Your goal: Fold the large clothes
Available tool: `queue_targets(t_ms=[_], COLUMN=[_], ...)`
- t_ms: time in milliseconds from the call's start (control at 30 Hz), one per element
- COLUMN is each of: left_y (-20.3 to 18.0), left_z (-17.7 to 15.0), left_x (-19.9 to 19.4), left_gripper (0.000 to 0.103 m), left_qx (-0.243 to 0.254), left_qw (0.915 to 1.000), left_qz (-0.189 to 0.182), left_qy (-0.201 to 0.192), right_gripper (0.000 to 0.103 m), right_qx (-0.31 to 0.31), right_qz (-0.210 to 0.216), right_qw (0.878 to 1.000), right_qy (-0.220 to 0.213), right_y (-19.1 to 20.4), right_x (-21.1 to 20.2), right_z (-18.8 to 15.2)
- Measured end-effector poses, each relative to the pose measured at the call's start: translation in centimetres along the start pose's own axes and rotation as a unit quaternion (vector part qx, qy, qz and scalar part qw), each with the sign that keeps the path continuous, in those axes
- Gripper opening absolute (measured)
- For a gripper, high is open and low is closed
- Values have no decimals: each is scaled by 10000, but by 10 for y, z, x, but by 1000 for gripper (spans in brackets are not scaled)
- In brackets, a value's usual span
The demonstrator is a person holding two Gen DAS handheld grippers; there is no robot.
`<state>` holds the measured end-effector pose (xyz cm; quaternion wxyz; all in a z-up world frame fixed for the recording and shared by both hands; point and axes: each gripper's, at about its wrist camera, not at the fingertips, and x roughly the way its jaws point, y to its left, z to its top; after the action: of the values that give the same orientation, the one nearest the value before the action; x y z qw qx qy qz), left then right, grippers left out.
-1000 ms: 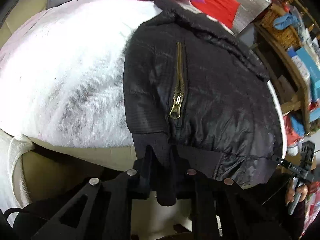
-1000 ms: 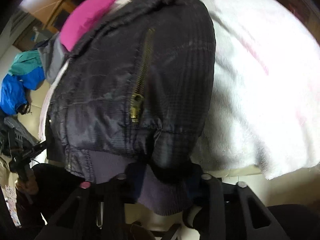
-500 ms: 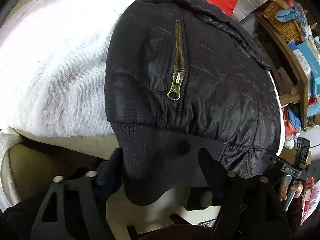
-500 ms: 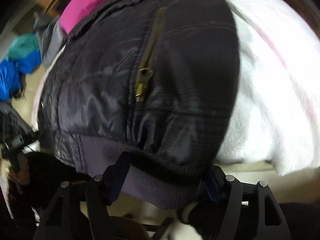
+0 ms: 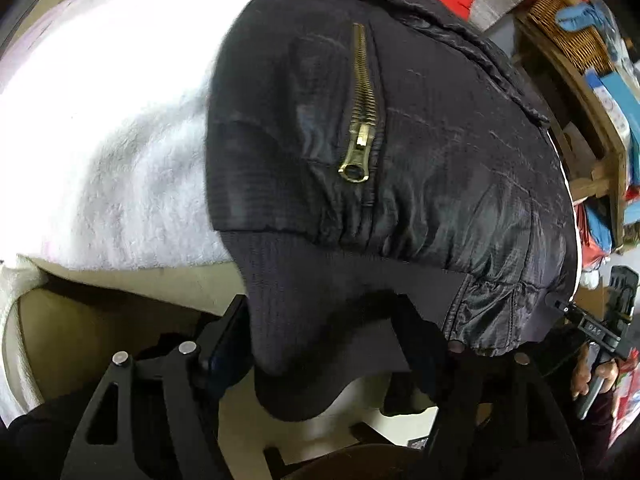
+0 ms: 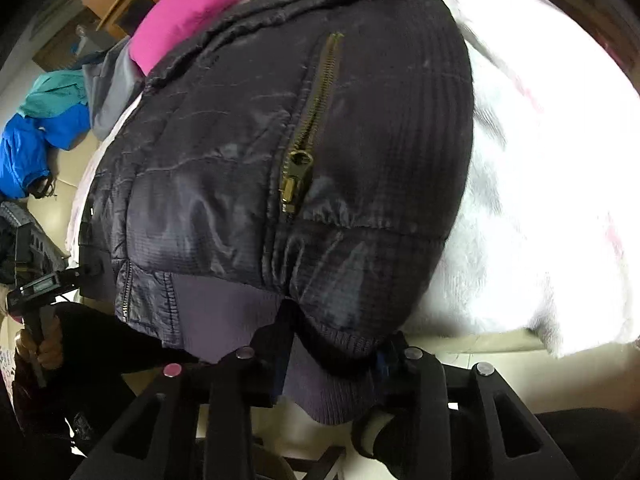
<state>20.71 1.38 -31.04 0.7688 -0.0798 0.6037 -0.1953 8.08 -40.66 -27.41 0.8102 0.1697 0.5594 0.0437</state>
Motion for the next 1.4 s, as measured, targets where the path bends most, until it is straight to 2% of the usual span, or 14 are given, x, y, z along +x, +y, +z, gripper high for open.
queue_targets(t_ms=[33,67,100,167,267,333,400,500,567,667,833,933,1100,1400], left_y=[-2,-1,0,3,5,5,5,4,3,-5,-8,-12,-24,-37], left_z=[0,0,-1,-1,2,2,5,4,3,3,0,-6,-15,-32], left_x=[-1,-4,-6,-11,-16,-12,-7,-6,-10,-15,-38,-57,-96,-118], left_gripper=[42,27,24,16,15,17,26,26,12,9,9,9,9,9], left_qx=[23,35,-3,-70,-97,-152,-202,-111,-82,-66,11,152,384,692], left_qw=[10000,9999,9998,9995,9988,9990,9990,9992,9989,9980,9952,9928,9874,9844], left_qz=[-10,10,-30,-141,-278,-281,-345,-317,-270,-349,-478,-503,-477,-514], left_qy=[-65,-139,-188,-287,-390,-304,-191,-236,-365,-518,-859,-1077,-1460,-1532], right_gripper=[42,39,30,23,22,26,32,31,22,19,18,18,18,17], right_qx=[-79,-140,-206,-328,-369,-184,-38,-209,-327,-415,-459,-479,-542,-746], right_qz=[-23,-83,-140,-109,244,164,-18,-145,-191,-111,89,154,215,179], right_qw=[10000,9998,9996,9986,9963,9983,9997,9993,9984,9962,9909,9882,9831,9811], right_qy=[-38,-84,-135,-396,-740,-536,-249,-258,-412,-764,-1264,-1446,-1733,-1777], right_y=[2,8,12,30,36,36,33,39,47,59,70,52,53,64], right_x=[0,1,0,-2,-16,-7,6,11,8,-10,-37,-58,-77,-100], right_z=[-2,-2,-4,-7,-9,-8,-8,-7,-9,-14,-16,-16,-16,-33])
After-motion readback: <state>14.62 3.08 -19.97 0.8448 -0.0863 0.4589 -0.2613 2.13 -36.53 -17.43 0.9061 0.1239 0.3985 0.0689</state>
